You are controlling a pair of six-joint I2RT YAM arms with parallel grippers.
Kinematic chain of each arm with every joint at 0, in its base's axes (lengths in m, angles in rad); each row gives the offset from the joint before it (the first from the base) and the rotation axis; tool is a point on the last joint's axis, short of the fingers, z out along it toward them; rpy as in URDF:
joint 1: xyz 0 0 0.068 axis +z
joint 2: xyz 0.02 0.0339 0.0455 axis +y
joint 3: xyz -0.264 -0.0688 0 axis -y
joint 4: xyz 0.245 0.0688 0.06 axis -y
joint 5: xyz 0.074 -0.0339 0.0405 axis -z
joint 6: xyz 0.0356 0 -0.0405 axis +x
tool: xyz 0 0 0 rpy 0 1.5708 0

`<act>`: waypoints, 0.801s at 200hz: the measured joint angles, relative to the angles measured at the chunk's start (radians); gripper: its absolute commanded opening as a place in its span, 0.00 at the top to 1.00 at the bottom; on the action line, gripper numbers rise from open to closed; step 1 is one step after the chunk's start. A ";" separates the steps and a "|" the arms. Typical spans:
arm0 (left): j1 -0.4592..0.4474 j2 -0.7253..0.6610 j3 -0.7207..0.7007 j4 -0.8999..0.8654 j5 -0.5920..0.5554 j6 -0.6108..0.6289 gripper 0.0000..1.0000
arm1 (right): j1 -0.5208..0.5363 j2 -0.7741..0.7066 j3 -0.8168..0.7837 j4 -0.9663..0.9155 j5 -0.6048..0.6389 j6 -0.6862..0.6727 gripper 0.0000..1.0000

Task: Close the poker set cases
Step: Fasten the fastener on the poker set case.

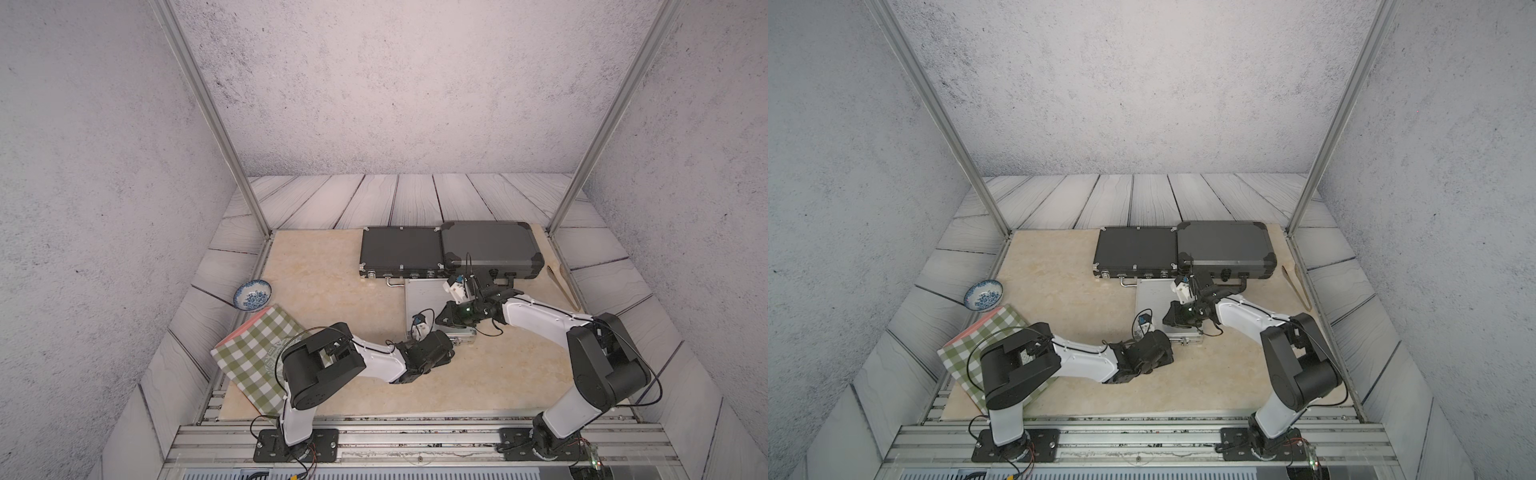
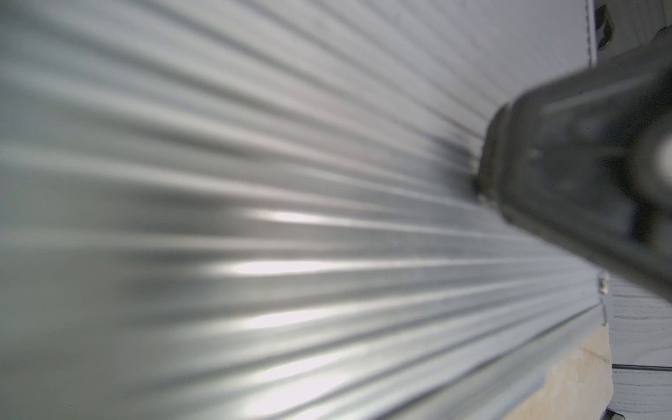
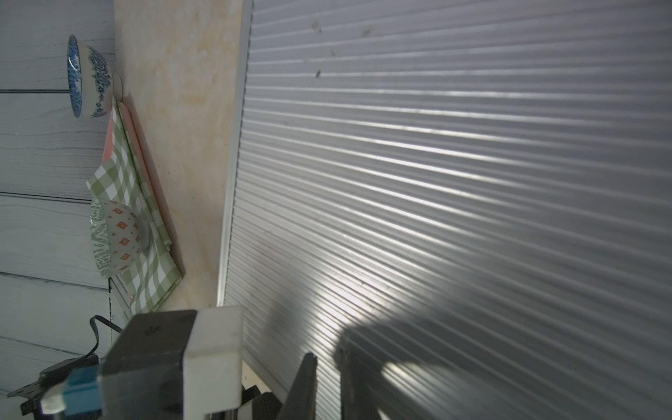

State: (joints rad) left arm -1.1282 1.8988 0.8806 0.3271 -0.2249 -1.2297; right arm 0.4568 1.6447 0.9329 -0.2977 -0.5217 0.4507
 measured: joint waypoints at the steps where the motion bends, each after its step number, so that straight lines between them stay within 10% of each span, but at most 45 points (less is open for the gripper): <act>1: 0.000 0.000 -0.001 0.002 -0.001 0.000 1.00 | 0.000 0.000 0.000 0.000 0.000 0.000 0.83; 160: 0.014 -0.189 -0.103 -0.089 -0.057 0.023 0.95 | -0.002 0.016 0.011 0.035 -0.007 -0.018 0.83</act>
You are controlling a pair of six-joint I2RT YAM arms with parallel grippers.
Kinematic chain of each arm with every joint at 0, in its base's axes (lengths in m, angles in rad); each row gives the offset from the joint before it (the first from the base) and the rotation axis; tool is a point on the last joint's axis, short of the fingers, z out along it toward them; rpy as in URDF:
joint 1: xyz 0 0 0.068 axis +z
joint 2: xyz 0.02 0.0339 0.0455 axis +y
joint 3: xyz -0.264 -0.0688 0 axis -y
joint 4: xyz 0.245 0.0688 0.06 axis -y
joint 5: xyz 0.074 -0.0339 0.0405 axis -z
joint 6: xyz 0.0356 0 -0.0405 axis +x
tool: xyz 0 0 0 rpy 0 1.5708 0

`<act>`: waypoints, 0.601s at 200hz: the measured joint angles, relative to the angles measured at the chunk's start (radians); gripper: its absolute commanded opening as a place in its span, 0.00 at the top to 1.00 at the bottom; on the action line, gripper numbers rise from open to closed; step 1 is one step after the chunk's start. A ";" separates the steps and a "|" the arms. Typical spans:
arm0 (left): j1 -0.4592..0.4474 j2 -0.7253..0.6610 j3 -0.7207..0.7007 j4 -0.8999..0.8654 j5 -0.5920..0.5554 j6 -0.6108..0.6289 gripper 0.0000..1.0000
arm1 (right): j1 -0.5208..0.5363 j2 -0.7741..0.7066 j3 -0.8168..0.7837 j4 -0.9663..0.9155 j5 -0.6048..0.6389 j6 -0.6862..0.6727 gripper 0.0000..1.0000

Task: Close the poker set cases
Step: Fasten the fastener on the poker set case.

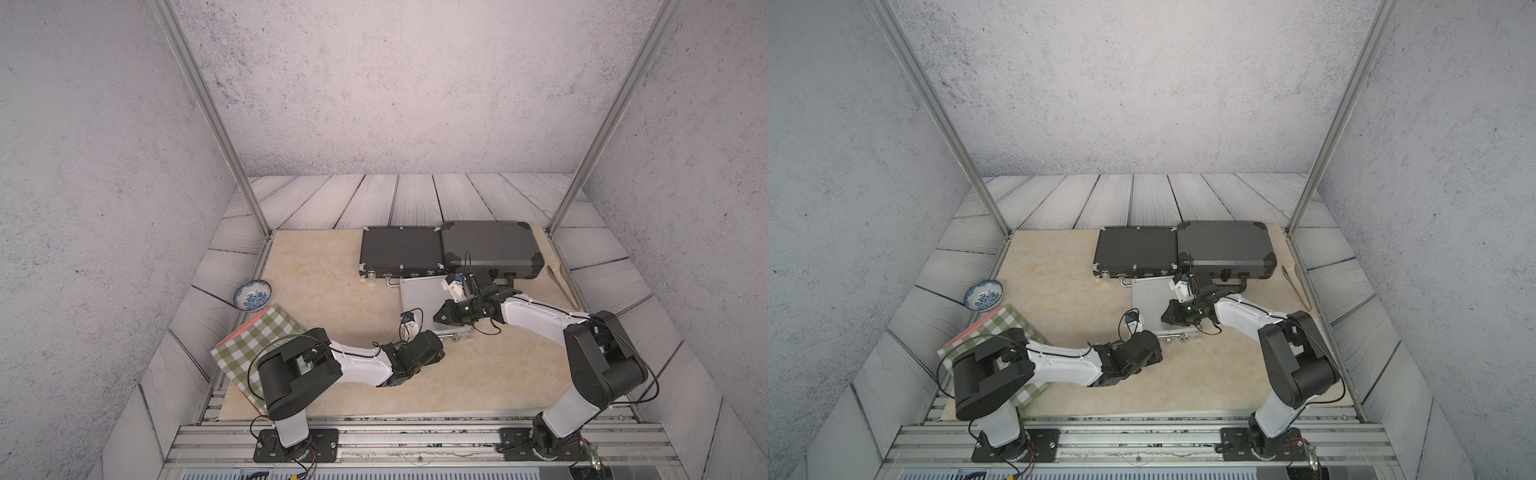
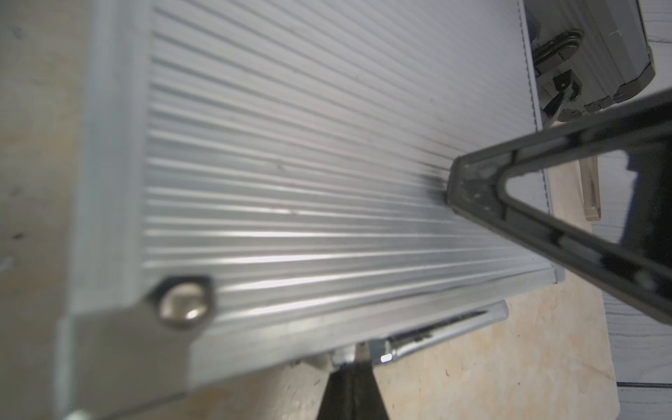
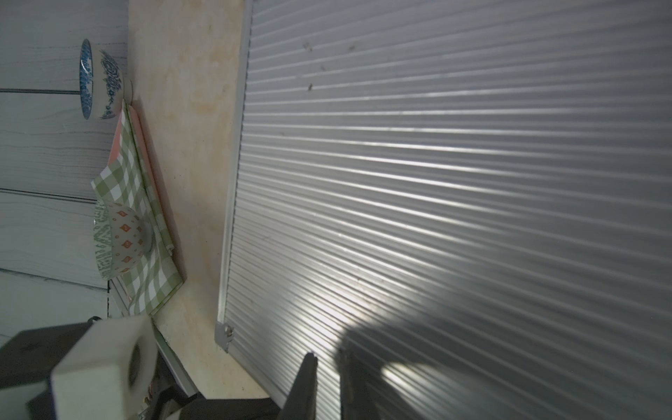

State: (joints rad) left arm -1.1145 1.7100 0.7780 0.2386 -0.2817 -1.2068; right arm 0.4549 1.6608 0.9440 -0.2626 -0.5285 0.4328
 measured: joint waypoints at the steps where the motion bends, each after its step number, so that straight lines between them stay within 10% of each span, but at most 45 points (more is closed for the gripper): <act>1: 0.000 -0.002 -0.001 -0.002 0.000 0.000 0.95 | 0.000 0.000 0.000 0.000 0.000 0.000 0.83; 43: 0.025 -0.156 -0.041 -0.103 -0.010 0.048 0.88 | -0.003 -0.003 0.023 -0.036 -0.002 0.000 0.83; 120: 0.143 -0.347 -0.045 -0.278 -0.043 0.155 0.46 | -0.053 -0.027 0.114 -0.303 0.011 0.003 0.68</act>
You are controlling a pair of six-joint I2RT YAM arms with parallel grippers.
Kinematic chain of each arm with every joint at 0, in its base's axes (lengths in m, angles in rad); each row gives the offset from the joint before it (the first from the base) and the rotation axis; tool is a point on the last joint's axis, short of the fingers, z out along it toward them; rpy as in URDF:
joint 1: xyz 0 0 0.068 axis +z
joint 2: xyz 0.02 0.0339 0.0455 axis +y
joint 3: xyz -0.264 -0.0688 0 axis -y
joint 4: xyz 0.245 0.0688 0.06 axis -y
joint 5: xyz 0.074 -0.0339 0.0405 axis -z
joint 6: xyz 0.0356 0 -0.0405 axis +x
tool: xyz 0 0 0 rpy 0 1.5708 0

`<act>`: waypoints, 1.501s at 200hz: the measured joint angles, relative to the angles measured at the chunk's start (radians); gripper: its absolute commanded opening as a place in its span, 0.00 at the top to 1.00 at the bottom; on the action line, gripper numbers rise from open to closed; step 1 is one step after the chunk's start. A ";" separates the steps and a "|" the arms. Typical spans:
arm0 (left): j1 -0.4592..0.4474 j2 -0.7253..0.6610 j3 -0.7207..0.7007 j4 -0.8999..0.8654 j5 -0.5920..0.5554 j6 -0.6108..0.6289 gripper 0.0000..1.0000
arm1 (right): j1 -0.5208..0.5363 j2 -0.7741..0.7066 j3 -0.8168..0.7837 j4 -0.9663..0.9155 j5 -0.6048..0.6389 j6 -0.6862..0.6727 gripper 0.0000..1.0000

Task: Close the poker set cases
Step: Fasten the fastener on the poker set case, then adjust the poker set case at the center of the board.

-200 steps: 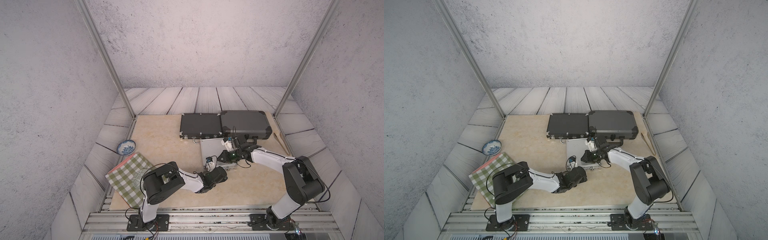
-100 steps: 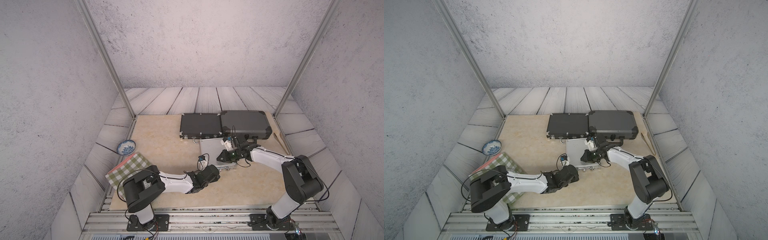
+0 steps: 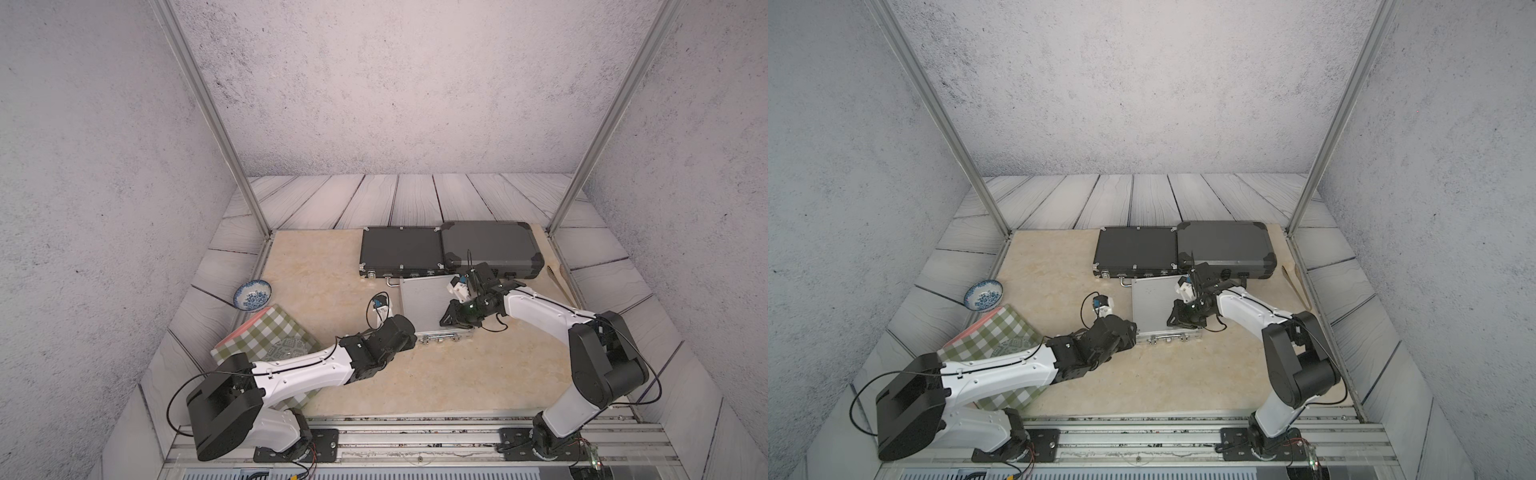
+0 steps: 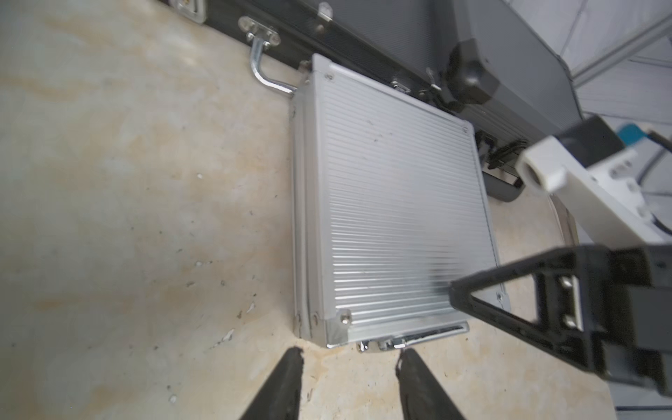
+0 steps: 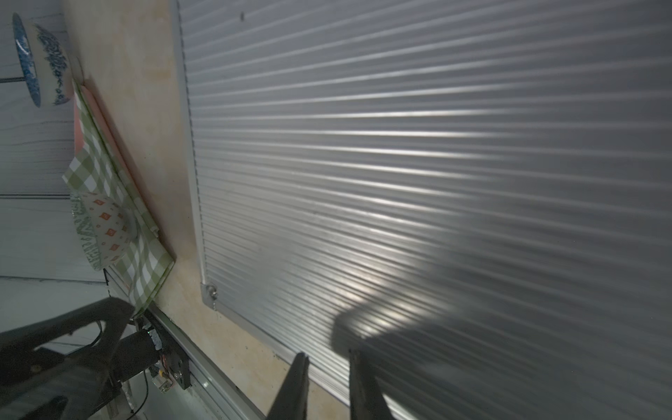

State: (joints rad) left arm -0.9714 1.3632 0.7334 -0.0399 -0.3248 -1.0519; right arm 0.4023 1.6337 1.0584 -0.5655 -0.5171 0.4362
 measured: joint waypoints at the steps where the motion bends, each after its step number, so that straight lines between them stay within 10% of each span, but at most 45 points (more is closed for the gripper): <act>1: 0.006 0.002 0.001 -0.002 0.004 0.002 0.46 | -0.001 0.000 0.001 -0.004 0.000 0.000 0.67; 103: 0.222 0.195 0.121 0.021 0.291 0.174 0.36 | -0.175 -0.105 0.067 -0.209 0.141 0.014 0.39; 300: 0.330 0.372 0.229 0.027 0.629 0.283 0.44 | -0.145 0.004 -0.083 0.029 -0.032 0.009 0.44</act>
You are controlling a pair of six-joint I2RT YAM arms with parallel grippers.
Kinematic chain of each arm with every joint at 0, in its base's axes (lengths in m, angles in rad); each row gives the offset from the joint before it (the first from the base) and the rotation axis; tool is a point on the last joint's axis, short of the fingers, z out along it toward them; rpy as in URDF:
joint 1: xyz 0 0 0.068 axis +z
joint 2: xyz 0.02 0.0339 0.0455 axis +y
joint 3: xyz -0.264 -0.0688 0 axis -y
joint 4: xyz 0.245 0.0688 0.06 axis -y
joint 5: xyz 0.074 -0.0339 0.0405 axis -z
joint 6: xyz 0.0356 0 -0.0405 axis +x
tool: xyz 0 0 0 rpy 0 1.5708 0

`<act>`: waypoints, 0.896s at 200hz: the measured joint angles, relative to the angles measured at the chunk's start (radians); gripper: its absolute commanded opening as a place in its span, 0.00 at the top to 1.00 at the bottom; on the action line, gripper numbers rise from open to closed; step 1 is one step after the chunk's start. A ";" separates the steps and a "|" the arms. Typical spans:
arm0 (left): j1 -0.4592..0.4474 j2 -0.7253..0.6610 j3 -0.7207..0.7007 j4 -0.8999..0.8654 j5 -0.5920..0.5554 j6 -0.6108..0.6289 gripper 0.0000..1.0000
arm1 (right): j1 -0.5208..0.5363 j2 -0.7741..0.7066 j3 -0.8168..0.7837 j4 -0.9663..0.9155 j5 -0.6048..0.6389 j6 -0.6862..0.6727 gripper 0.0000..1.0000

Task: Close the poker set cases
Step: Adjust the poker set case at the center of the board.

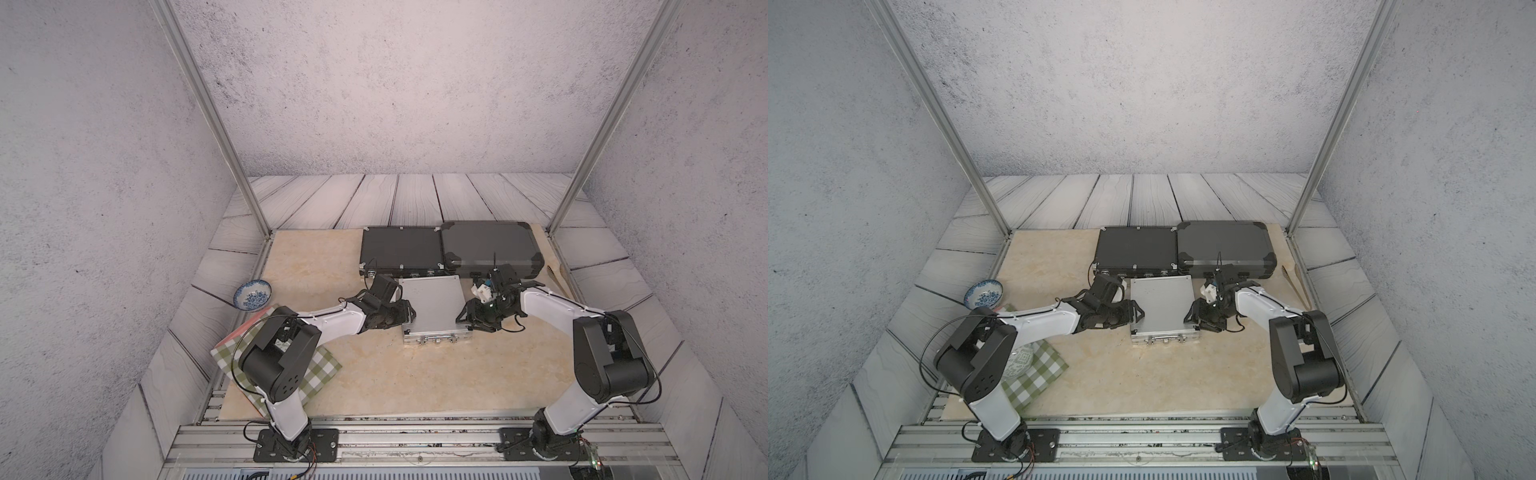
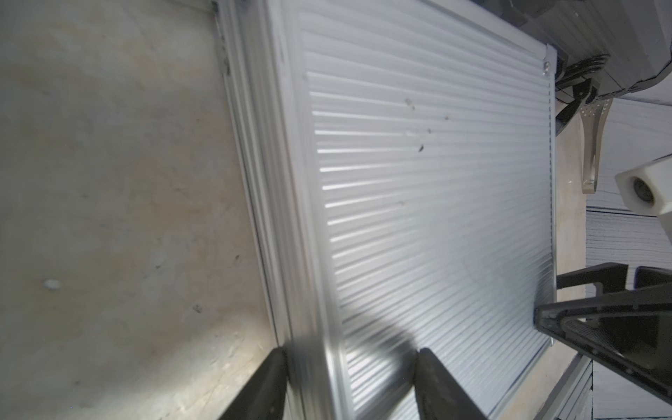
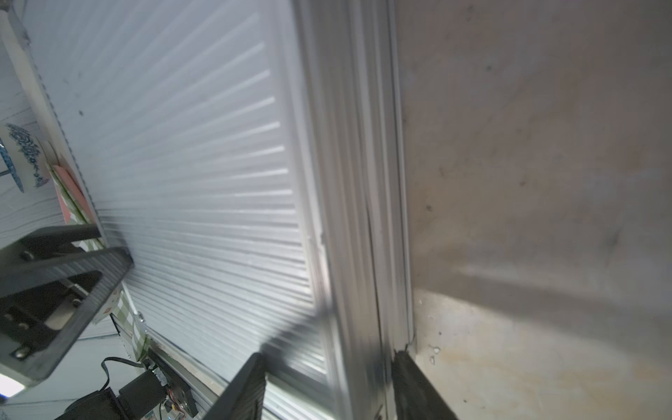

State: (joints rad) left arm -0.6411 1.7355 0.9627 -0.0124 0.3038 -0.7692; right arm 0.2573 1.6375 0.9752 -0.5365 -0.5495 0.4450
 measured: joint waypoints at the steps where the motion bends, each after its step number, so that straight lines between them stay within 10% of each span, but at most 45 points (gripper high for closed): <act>1: 0.000 0.000 0.000 -0.002 0.000 0.001 0.44 | 0.001 0.000 -0.001 0.000 0.000 0.000 0.44; 179: -0.021 -0.058 -0.014 -0.082 -0.012 -0.019 0.63 | 0.036 -0.010 0.046 -0.094 0.032 0.014 0.44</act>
State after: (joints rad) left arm -0.6621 1.6775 0.9485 -0.0944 0.2920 -0.7887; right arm 0.2935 1.6276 1.0210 -0.6308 -0.5175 0.4595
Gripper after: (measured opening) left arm 0.377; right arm 0.583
